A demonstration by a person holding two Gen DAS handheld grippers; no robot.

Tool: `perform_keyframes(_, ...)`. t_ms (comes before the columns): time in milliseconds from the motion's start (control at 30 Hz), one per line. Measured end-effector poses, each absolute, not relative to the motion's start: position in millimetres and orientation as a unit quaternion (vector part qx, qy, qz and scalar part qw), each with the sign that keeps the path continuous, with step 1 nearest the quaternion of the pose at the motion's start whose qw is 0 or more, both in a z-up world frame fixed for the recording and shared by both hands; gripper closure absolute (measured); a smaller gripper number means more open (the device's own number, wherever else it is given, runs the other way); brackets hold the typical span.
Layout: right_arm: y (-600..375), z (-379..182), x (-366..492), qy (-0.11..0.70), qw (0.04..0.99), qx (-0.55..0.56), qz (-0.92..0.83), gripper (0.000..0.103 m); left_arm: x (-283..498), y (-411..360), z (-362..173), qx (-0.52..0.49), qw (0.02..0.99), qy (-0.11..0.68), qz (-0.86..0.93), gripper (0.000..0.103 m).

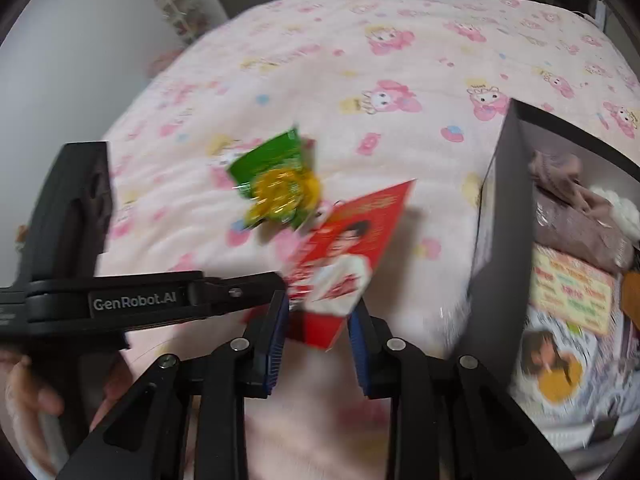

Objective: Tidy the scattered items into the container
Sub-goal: 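Grasp the red card edge with the left gripper, then lift the red card with the left gripper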

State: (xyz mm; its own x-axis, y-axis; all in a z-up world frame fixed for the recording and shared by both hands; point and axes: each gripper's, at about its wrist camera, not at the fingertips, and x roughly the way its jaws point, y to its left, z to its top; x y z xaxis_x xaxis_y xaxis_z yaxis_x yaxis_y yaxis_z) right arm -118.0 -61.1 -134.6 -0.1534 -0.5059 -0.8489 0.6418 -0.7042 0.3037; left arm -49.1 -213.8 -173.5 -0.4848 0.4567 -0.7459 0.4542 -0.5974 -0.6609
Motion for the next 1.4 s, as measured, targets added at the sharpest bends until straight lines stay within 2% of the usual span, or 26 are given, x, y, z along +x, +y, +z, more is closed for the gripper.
perform_keyframes(200,-3.4,-126.0,-78.2,0.033,0.381,0.533,-0.755,0.078,-21.6,-158.2,-154.5,-0.523,0.046,-0.418,0.741,0.079)
perform_keyframes(433,45.1,-125.4,-65.0,0.002,0.359,0.537,-0.764,0.078,-16.2,-153.9,-147.3,-0.526,0.021,-0.395,0.753,0.079)
perform_keyframes(633,49.9,-127.5,-78.8,-0.011,0.354,0.537,-0.766,0.078,-20.6,-167.1,-172.9,-0.532,-0.018,-0.423,0.733,0.073)
perform_keyframes(767,39.7,-147.2,-84.7,0.019,0.328,0.550,-0.768,0.078,-32.1,-165.0,-178.3,-0.540,-0.032,-0.399,0.741,0.069)
perform_keyframes(933,29.6,-176.6,-95.5,-0.016,0.338,0.584,-0.737,0.080,-42.2,-157.2,-192.5,-0.567,-0.023,-0.385,0.727,0.068)
perform_keyframes(1033,23.0,-168.9,-87.6,-0.006,0.358,0.570,-0.740,0.084,-41.8,-158.1,-192.8,-0.567,-0.012,-0.388,0.726,0.065)
perform_keyframes(1233,37.1,-144.3,-67.5,0.012,0.373,0.551,-0.746,0.085,-19.0,-142.0,-177.2,-0.562,0.026,-0.369,0.740,0.065)
perform_keyframes(1400,58.0,-149.2,-50.4,0.016,0.373,0.578,-0.726,0.085,-8.4,-122.4,-173.0,-0.572,0.059,-0.352,0.739,0.062)
